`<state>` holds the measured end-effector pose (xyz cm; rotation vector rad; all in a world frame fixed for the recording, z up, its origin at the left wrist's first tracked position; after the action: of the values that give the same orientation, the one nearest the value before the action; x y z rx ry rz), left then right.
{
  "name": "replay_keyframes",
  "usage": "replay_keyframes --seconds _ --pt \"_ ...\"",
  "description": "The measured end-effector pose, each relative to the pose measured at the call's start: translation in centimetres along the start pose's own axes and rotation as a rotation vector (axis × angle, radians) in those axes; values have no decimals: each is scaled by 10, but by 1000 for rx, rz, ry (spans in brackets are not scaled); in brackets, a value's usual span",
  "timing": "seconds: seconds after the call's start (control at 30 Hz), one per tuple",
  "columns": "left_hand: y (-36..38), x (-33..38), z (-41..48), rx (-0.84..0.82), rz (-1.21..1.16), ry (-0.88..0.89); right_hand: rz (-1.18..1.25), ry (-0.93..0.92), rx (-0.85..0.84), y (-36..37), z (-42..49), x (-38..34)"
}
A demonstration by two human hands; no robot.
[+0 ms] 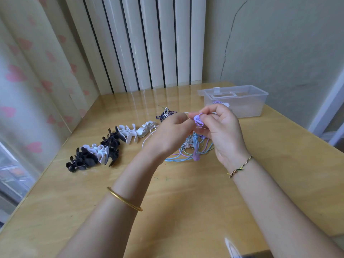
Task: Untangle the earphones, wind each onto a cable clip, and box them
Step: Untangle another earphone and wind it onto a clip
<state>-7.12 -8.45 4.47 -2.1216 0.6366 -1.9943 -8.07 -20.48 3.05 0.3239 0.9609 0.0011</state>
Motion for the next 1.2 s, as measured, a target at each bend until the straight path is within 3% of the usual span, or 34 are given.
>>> replay_keyframes --seconds 0.27,0.83,1.0,1.2 --pt "-3 -2 4 8 -47 -36 -40 -22 55 -3 -1 0" --pt "1 -2 1 44 29 -38 390 233 40 0 -3 2" --pt "-1 0 2 60 53 -28 328 152 39 -1 -2 4" --pt "1 0 -2 -10 -13 -6 83 31 22 -2 -2 8"
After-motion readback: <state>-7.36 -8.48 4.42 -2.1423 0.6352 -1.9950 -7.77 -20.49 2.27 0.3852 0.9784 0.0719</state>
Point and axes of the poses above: each hand's wrist, its own z-axis towards the middle knuckle, its own y-axis out of the palm, x = y × z, the point moved 3 cm from there along z, towards the middle knuckle, and after that the axes turned 15 degrees about -y, right-handed, at the moved point
